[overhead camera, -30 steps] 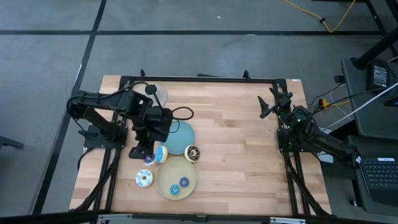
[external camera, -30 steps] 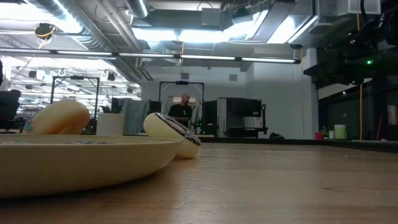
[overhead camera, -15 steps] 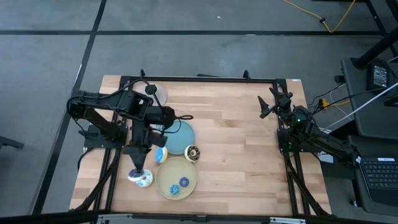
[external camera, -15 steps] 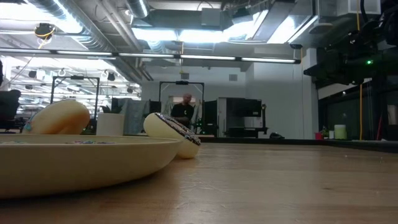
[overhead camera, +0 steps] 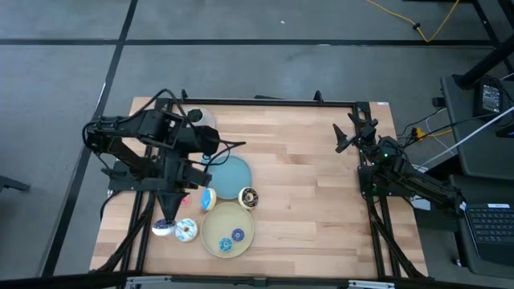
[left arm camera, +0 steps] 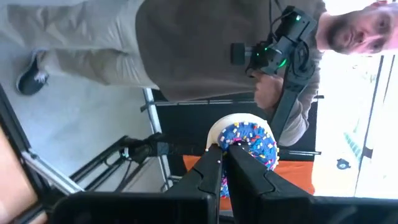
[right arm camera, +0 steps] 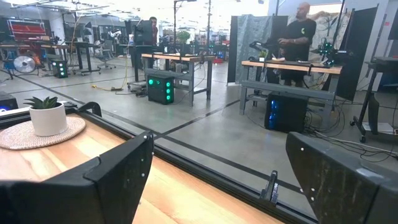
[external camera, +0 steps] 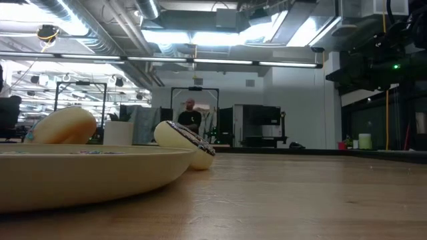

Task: Pick & Place donuts
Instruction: Put the small blue donut on the gray plate

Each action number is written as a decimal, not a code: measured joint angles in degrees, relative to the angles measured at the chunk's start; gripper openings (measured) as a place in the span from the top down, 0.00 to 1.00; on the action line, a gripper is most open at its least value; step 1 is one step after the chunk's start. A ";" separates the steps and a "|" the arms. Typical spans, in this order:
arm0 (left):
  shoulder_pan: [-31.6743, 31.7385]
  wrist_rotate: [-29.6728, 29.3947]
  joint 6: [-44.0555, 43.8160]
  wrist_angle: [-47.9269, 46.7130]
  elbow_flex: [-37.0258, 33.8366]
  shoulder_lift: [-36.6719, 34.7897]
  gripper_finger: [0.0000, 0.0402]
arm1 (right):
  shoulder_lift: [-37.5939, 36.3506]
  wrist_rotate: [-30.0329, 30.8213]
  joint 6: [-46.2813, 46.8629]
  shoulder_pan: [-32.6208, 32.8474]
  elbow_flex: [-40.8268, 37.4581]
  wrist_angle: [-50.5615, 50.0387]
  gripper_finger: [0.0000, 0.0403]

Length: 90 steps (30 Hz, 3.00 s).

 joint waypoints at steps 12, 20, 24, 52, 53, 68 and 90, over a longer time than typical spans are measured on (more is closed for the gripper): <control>0.00 -0.61 -10.88 12.95 7.71 0.04 0.97 | 0.02 0.00 0.00 0.01 0.01 0.00 0.09; 0.00 -2.29 -15.73 24.08 15.20 0.04 0.97 | 0.02 0.00 0.02 0.01 0.01 0.00 0.09; 0.00 -3.46 -15.96 29.55 19.08 0.04 0.97 | 0.01 -0.01 0.00 -0.01 0.01 0.01 0.09; 2.68 -56.97 31.30 32.39 25.12 -8.93 0.99 | 0.00 0.00 0.00 0.01 0.01 0.02 0.09; 2.44 -59.39 32.02 32.26 25.12 -9.08 0.99 | 0.00 -0.01 0.00 0.01 0.00 0.02 0.09; -3.89 -108.31 41.91 31.01 25.12 -8.48 0.99 | 0.00 0.00 0.00 0.00 0.00 0.02 0.09; -9.71 -149.87 31.47 -4.07 25.10 2.61 0.99 | 0.00 0.00 0.00 0.01 -0.01 0.02 0.09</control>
